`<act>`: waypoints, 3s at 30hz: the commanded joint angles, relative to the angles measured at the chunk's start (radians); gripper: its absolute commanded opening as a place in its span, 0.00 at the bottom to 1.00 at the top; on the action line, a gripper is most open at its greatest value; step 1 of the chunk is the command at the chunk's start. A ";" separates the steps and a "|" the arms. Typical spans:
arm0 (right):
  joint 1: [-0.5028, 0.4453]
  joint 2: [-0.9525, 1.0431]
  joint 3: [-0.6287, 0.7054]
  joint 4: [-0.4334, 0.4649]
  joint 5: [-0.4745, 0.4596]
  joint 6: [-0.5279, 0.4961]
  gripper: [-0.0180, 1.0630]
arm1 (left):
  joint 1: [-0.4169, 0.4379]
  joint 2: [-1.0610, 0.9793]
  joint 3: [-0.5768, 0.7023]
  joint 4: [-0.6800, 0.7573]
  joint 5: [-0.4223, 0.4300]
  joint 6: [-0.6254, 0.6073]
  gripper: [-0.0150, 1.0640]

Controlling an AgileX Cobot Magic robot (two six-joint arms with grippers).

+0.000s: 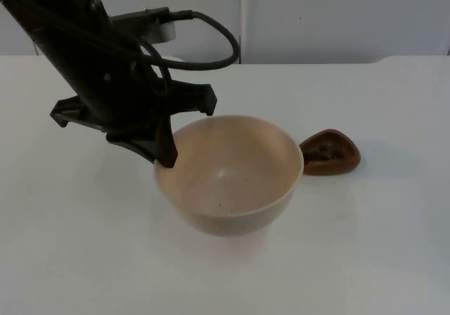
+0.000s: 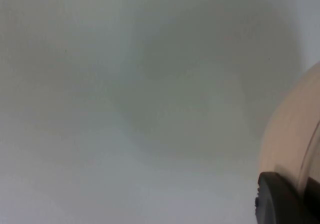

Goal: Pick up the bowl with the left hand and pour the coffee beans from the cup into the bowl with the right hand.

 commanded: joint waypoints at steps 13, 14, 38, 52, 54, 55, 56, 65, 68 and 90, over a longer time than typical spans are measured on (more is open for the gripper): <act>-0.006 0.337 -0.194 0.005 0.021 -0.007 0.99 | -0.005 -0.012 -0.005 -0.015 -0.011 -0.001 0.01; -0.006 0.361 -0.203 0.005 0.021 -0.007 0.99 | -0.005 -0.012 -0.005 -0.015 -0.011 -0.001 0.01; 0.000 0.701 -0.226 0.061 -0.030 -0.036 0.99 | -0.005 -0.012 -0.005 -0.015 -0.016 -0.001 0.01; 0.204 0.931 -0.381 0.048 -0.045 -0.051 0.99 | -0.005 -0.012 -0.005 -0.013 -0.017 -0.001 0.01; 0.245 0.998 -0.451 0.048 -0.015 -0.051 0.99 | -0.005 -0.012 -0.005 -0.011 -0.017 -0.001 0.01; 0.254 1.020 -0.483 0.047 -0.001 -0.051 0.99 | -0.005 -0.012 -0.005 -0.011 -0.017 -0.001 0.01; 0.254 1.020 -0.483 0.047 -0.001 -0.051 0.99 | -0.005 -0.012 -0.005 -0.011 -0.017 -0.001 0.01; 0.312 1.224 -0.713 -0.059 0.104 0.026 0.99 | -0.005 0.002 -0.005 -0.011 -0.017 -0.001 0.01; 0.312 1.273 -0.759 -0.059 0.130 0.037 0.99 | -0.005 0.002 -0.005 -0.011 -0.017 -0.001 0.01; 0.312 1.586 -0.906 -0.088 0.084 0.098 0.99 | -0.005 0.002 -0.005 -0.011 -0.021 -0.001 0.01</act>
